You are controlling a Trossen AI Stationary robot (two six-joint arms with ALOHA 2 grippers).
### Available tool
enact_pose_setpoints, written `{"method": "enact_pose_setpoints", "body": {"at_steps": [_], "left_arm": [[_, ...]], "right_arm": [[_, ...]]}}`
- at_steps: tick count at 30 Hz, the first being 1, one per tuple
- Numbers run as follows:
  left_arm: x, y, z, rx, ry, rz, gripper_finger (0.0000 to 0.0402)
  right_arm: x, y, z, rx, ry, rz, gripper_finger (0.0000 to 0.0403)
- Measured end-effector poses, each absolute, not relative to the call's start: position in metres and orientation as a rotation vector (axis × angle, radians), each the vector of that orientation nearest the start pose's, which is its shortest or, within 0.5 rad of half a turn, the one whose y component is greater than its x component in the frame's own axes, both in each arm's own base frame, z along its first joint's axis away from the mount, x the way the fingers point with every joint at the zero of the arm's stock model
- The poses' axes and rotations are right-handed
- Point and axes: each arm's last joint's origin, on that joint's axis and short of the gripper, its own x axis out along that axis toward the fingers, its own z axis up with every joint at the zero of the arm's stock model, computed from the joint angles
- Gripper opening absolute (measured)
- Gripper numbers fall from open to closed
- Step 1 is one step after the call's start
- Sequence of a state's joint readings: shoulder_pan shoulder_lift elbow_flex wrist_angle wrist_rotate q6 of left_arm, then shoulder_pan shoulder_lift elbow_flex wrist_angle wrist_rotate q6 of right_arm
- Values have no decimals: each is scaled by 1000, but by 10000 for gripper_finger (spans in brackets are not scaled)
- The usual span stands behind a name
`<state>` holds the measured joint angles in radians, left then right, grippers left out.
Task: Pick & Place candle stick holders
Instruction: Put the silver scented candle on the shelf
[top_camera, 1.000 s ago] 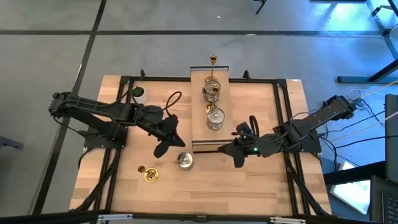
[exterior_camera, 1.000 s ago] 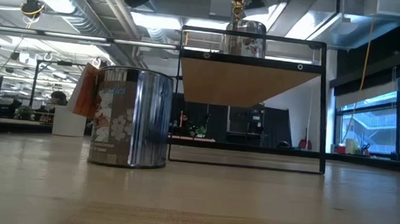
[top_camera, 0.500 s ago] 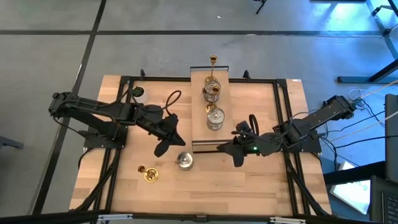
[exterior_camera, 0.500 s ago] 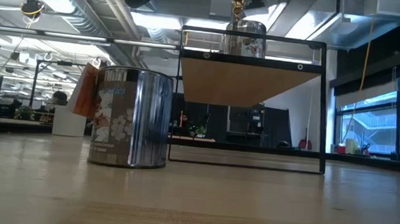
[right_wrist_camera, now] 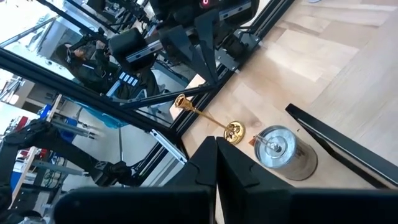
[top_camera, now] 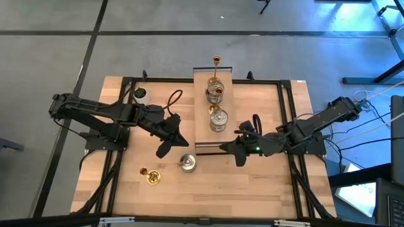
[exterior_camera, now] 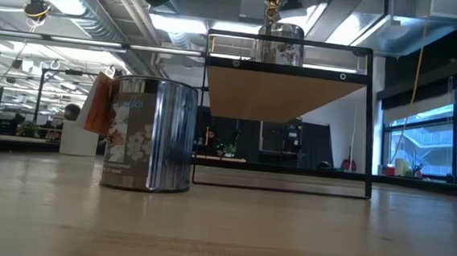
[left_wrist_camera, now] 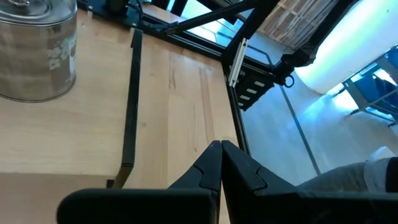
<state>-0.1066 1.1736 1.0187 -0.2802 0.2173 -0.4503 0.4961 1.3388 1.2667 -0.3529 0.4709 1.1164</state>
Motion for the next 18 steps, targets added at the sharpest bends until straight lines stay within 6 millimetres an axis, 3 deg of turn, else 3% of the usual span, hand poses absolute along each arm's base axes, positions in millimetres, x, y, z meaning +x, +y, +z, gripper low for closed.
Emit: {"method": "enact_pose_setpoints", "body": {"at_steps": [18], "left_arm": [[254,-33,328,-468,498,-200,1]], "right_arm": [[264,124,365,848,265,-286,3]]}}
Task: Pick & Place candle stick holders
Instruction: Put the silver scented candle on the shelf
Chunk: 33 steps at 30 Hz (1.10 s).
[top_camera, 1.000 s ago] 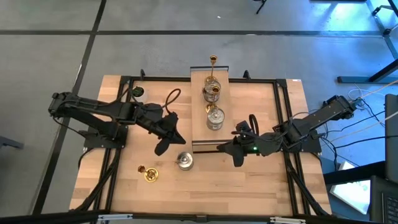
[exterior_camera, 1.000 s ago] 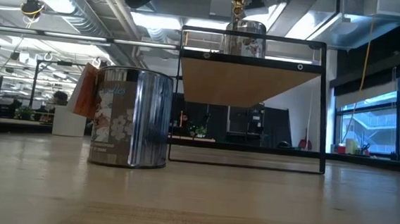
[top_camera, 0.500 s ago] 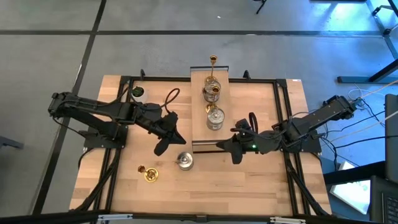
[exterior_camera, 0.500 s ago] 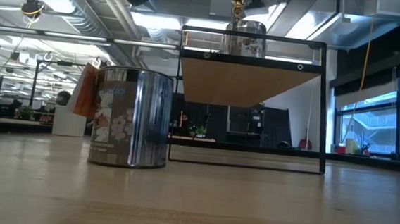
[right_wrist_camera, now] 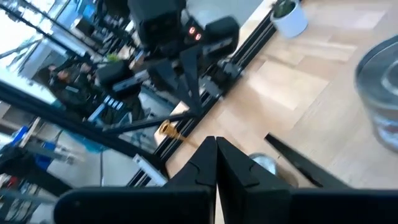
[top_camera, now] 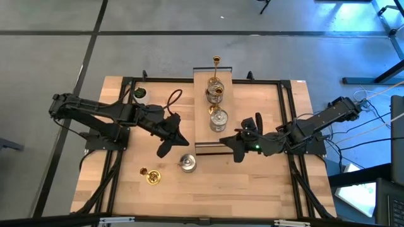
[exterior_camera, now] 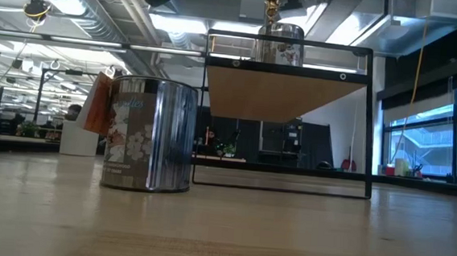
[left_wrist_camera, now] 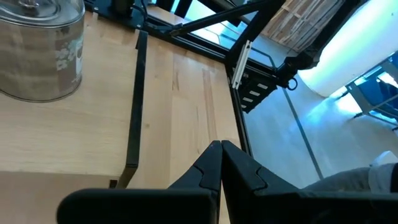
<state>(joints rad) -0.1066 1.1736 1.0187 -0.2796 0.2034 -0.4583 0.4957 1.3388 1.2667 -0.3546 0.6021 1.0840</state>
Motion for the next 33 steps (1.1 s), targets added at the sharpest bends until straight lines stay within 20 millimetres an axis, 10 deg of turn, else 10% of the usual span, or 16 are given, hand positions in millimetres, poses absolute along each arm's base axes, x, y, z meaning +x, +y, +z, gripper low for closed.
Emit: {"method": "enact_pose_setpoints", "body": {"at_steps": [22,33], "left_arm": [[248,-33,317,-455,641,-234,1],[234,-39,300,-418,844,-128,1]], "right_arm": [[270,129,357,820,389,-169,3],[295,153,303,813,720,-106,3]]}}
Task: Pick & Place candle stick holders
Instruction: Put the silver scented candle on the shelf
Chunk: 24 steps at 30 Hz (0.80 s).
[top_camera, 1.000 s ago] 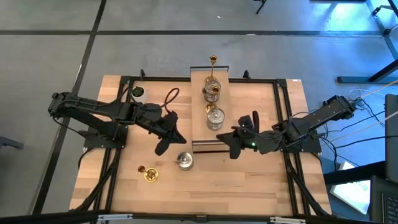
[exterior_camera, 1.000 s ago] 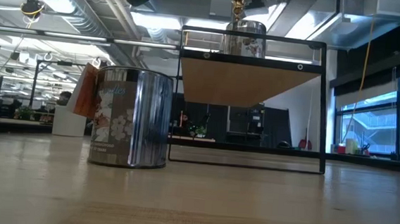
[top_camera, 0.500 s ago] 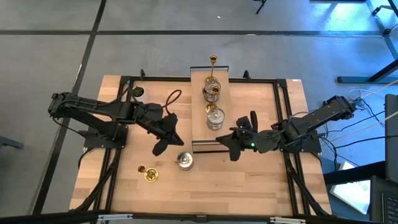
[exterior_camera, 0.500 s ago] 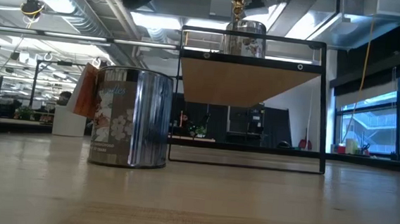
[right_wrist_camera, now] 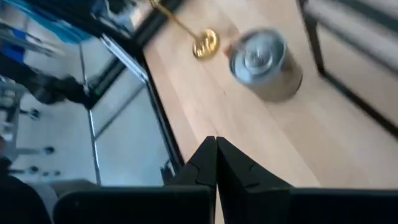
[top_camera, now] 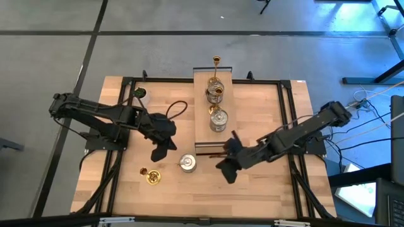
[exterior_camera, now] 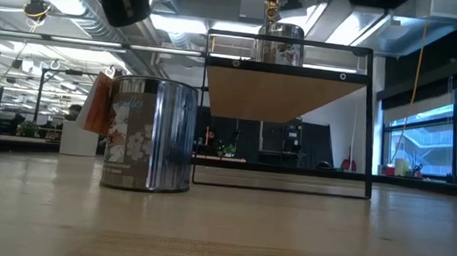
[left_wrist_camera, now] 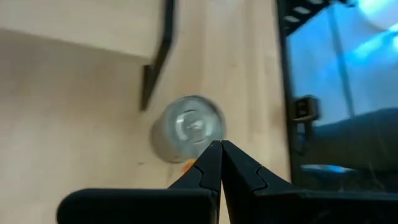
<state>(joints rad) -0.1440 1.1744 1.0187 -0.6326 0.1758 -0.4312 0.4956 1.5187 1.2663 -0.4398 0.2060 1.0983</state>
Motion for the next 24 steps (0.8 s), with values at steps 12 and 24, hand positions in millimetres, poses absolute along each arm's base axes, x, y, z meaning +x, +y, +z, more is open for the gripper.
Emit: {"method": "enact_pose_setpoints", "body": {"at_steps": [12,24], "left_arm": [[229,-41,277,-402,1020,-47,1],[226,-51,221,-413,941,57,1]], "right_arm": [[305,182,263,799,895,-73,3],[293,203,261,787,768,-184,3]]}}
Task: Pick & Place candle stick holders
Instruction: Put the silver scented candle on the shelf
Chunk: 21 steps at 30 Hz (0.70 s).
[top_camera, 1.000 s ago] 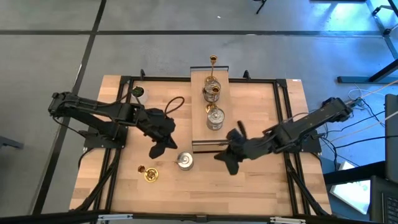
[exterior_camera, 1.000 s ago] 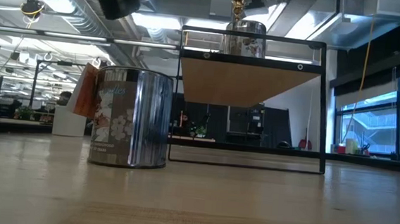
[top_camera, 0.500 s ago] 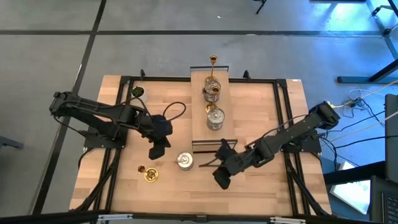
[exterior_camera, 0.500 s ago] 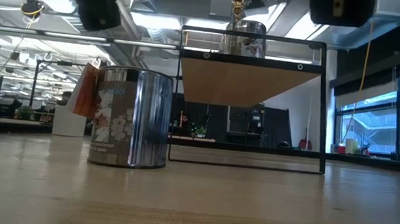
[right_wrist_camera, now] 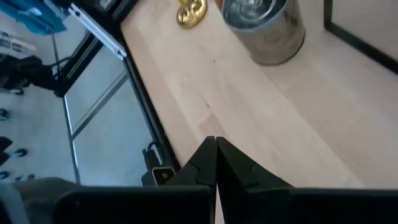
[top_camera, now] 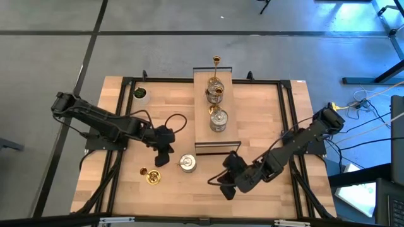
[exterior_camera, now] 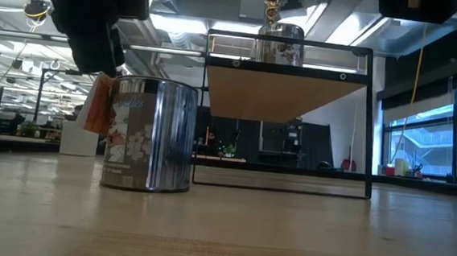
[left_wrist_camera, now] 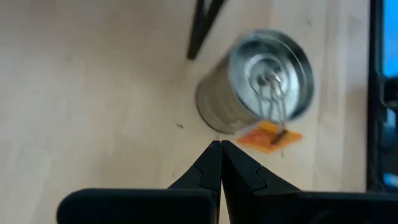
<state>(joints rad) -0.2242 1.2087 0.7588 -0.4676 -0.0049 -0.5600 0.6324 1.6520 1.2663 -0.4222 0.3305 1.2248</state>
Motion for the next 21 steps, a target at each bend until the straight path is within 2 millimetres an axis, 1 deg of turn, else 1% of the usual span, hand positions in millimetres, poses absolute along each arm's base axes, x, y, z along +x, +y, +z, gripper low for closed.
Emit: {"method": "enact_pose_setpoints", "body": {"at_steps": [4,8,10,13,18,21], "left_arm": [[228,-49,222,-403,919,70,1],[228,-49,222,-365,951,-55,1],[227,-50,222,-350,956,-90,1],[226,-54,221,-331,967,-114,1],[225,-56,220,-313,975,-105,1],[225,-55,220,-308,970,-86,1]], "right_arm": [[292,205,261,782,757,-190,3],[292,204,261,768,762,-188,3],[291,204,260,751,777,-191,3],[288,204,252,742,799,-202,3],[279,207,237,777,826,-230,3],[280,209,236,807,805,-211,3]]}}
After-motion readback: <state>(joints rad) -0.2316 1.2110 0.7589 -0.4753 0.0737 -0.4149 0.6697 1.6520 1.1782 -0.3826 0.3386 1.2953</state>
